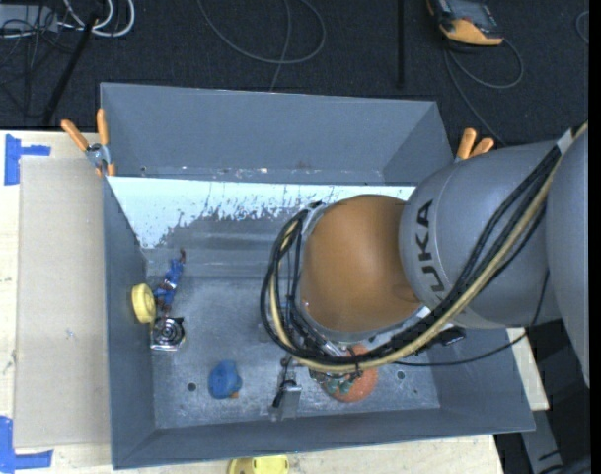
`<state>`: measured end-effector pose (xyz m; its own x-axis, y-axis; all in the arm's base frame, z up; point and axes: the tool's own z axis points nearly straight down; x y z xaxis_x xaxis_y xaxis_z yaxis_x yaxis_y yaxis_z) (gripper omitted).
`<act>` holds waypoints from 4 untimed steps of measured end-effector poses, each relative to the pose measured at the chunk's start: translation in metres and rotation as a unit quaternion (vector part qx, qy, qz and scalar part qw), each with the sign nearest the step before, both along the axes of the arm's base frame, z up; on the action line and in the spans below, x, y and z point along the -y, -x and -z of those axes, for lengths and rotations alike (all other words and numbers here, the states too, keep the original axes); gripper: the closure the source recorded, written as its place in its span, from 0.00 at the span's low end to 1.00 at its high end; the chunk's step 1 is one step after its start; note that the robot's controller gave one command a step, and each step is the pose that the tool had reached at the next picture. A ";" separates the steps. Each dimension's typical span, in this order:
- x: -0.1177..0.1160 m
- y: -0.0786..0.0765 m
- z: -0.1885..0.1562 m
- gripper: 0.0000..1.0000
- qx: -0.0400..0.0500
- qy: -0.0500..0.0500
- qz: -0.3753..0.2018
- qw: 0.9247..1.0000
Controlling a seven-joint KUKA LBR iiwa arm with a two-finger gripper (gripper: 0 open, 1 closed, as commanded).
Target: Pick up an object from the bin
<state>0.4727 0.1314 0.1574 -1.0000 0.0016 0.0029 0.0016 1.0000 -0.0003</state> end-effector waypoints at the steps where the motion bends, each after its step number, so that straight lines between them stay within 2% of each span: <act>1: -0.037 -0.025 0.043 0.00 0.006 0.000 -0.091 0.996; 2: -0.069 -0.026 0.049 0.00 -0.001 0.000 -0.193 0.981; 3: -0.060 -0.049 0.051 0.00 0.003 -0.001 -0.251 0.968; 4: -0.048 -0.052 0.078 0.00 0.001 -0.001 -0.379 0.925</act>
Offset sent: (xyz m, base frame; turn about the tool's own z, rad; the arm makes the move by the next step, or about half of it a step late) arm 0.0279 0.0756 -0.0377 -0.4050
